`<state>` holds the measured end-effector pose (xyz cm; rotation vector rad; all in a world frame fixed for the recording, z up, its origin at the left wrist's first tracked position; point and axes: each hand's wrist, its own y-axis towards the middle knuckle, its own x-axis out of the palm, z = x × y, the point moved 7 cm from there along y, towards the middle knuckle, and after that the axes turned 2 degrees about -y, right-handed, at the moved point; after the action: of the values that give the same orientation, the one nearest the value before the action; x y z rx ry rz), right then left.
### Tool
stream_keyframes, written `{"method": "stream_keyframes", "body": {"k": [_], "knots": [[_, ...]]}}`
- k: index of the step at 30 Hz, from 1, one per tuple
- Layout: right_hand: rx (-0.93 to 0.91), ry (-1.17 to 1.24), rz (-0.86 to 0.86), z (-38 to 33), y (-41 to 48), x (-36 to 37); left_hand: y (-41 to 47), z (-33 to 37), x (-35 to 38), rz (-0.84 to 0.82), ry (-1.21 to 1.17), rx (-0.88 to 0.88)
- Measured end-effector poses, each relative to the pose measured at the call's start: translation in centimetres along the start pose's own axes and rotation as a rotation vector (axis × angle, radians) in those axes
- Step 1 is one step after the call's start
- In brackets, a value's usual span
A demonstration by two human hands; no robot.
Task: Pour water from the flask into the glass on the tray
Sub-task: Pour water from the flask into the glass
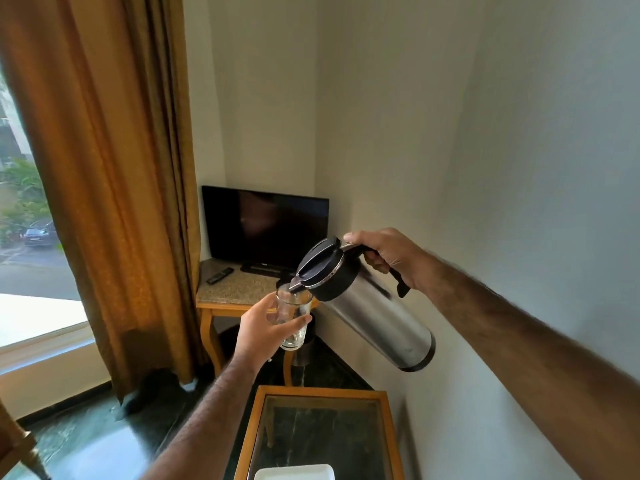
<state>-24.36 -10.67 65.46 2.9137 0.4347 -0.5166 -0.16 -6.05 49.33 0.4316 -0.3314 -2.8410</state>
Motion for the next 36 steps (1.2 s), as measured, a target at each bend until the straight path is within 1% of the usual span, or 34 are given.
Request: {"method": "stream_keyframes", "body": {"k": [3, 9, 14, 20, 25, 36], "knots": [[-0.020, -0.071, -0.016, -2.0, 0.3, 0.0, -0.1, 0.2, -0.6, 0.004, -0.010, 0.003], [-0.026, -0.235, -0.136, -5.2, 1.2, 0.8, -0.1, 1.3, -1.4, 0.005, -0.015, 0.021], [-0.017, -0.339, -0.184, -7.2, 1.8, 1.5, 0.1, 2.0, -1.9, 0.017, -0.016, 0.034], [-0.011, -0.387, -0.158, -8.6, 2.6, 2.2, -0.2, 2.3, -2.5, 0.005, -0.007, 0.044], [0.058, -0.499, -0.171, -9.0, 3.1, 3.2, -0.2, 1.7, -3.1, 0.017, 0.006, 0.039], [0.053, -0.584, -0.204, -10.1, 3.7, 4.2, -0.4, 1.9, -3.6, 0.008, 0.004, 0.043]]}}
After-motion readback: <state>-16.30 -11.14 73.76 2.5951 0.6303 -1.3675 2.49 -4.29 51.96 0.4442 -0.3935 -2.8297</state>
